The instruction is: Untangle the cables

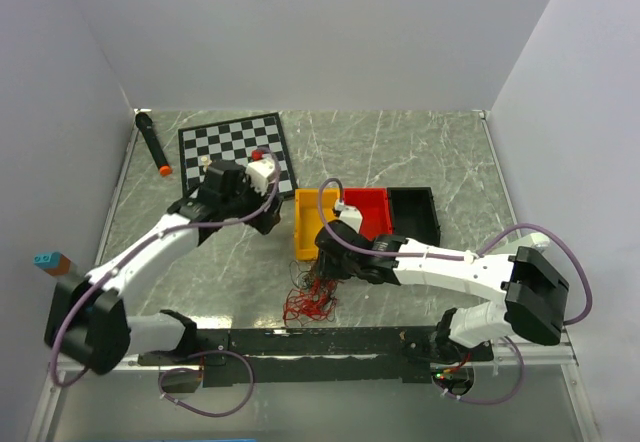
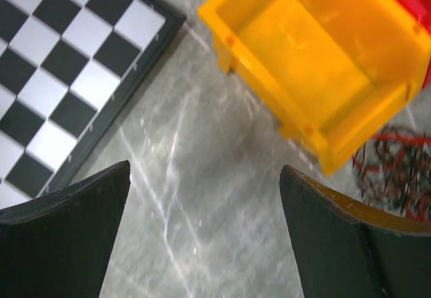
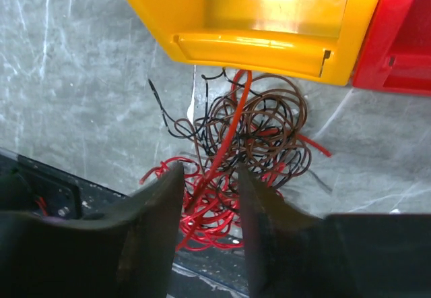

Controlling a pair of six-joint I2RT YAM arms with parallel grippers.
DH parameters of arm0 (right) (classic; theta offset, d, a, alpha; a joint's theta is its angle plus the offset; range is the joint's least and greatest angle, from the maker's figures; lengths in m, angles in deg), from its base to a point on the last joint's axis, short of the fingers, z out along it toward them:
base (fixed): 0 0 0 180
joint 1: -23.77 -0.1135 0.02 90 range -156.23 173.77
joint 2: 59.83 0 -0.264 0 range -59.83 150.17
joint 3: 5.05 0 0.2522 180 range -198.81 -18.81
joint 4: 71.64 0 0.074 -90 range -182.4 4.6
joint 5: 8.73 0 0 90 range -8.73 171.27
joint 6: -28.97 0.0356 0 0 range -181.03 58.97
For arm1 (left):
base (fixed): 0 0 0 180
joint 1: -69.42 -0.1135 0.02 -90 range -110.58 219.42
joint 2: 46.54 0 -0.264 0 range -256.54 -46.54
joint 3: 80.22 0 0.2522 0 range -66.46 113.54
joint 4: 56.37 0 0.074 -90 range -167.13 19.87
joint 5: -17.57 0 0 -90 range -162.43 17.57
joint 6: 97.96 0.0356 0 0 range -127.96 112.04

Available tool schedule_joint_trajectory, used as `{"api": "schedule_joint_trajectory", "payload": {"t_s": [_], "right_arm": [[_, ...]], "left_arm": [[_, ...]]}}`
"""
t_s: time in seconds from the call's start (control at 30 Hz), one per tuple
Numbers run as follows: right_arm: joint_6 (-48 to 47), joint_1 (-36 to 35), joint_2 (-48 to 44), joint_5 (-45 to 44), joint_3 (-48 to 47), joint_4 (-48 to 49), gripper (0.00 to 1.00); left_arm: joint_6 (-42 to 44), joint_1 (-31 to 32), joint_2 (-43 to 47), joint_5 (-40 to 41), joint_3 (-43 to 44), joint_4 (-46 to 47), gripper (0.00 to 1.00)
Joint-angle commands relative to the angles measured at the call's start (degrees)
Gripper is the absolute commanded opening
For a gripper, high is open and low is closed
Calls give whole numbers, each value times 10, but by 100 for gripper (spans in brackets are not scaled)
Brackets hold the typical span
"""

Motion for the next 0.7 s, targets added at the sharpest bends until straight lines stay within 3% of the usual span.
{"api": "schedule_joint_trajectory", "payload": {"t_s": [0.0, 0.27, 0.47, 0.67], "right_arm": [[16, -8, -9, -14, -9, 11, 34], [27, -43, -63, -57, 15, -26, 9], [25, -62, -99, -61, 26, -23, 4], [10, -67, -114, -58, 20, -17, 2]], "left_arm": [[-38, 19, -72, -5, 69, 48, 97], [-56, 77, -181, 20, 113, 77, 97], [-34, 100, -225, 75, 96, 102, 99], [-16, 101, -246, 128, 96, 103, 79]]}}
